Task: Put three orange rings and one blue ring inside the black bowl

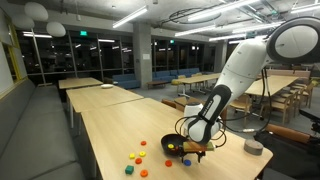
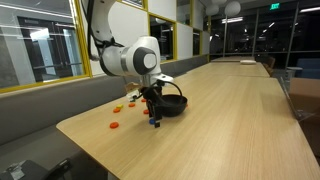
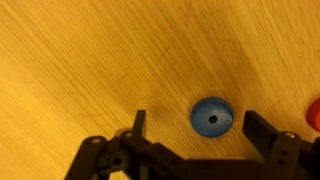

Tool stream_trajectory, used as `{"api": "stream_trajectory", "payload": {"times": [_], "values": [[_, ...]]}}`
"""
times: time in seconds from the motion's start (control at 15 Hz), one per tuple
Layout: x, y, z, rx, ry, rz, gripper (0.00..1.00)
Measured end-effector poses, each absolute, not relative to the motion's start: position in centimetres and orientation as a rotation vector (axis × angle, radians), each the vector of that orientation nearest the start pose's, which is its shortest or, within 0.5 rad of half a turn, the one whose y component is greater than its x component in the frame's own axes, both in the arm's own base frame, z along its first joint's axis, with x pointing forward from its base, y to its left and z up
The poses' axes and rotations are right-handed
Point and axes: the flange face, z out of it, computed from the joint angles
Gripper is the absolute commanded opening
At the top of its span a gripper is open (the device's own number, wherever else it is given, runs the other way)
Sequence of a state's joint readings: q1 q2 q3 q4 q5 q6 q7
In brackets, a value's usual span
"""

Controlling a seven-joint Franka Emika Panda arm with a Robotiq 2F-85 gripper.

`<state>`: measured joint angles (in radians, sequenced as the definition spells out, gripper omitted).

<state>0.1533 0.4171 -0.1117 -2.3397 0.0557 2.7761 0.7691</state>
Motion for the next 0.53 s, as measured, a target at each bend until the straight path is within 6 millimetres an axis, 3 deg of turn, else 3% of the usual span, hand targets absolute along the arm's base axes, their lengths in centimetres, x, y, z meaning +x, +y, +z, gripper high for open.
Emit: {"api": "stream_trajectory", "payload": {"times": [0.53], "values": [[51.68, 2.11, 15.68, -2.895, 1.213, -0.037, 1.0]]}}
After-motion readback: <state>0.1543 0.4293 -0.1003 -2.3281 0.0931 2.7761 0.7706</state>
